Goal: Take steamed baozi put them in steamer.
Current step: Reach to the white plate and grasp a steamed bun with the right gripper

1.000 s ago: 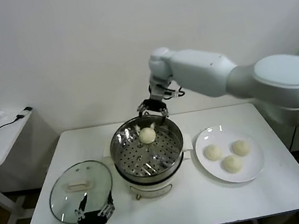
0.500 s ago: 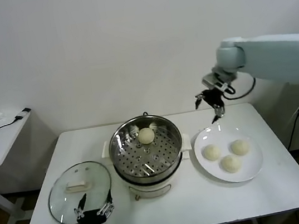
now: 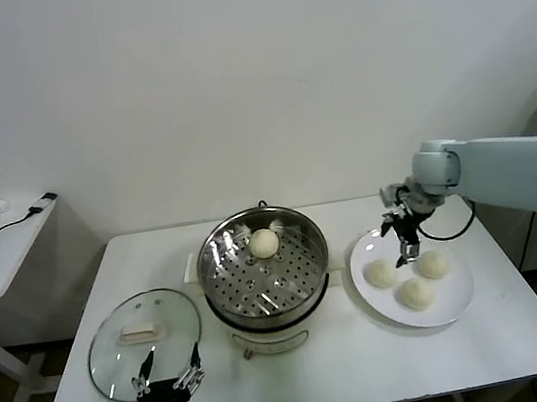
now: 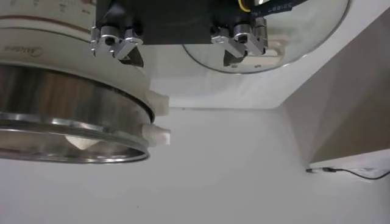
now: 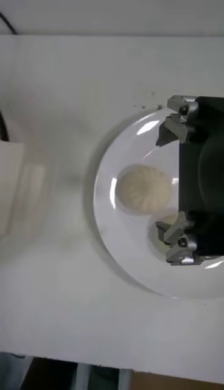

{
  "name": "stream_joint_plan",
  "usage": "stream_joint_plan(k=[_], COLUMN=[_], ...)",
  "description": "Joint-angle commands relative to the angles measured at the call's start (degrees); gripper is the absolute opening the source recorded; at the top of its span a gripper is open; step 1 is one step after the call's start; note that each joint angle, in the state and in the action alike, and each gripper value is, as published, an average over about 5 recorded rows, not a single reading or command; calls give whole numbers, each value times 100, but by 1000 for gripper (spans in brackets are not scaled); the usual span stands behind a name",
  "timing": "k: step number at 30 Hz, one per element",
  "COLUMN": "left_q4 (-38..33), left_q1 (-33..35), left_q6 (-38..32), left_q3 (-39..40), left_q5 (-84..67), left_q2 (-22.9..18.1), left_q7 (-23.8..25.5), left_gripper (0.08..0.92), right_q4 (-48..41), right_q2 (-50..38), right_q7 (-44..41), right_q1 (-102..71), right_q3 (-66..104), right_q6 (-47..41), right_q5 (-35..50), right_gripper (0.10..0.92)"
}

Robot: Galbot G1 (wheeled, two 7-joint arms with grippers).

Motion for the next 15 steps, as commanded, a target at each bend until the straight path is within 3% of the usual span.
stream_joint_plan(k=[1, 15], left_q4=[25, 17], left_q1=[16, 35], left_q6=[-18, -23], left_q3=[3, 16], left_q5=[19, 39], left_q2=[-6, -4], left_q7=[-2, -1], left_gripper=[823, 823], right_q4=[-561, -991], right_q2=[78, 393], right_q7=[196, 96], right_q1=[-955, -1251], right_q3=[645, 933], right_q6=[-386, -280], right_q5=[-221, -259], right_gripper=[823, 804])
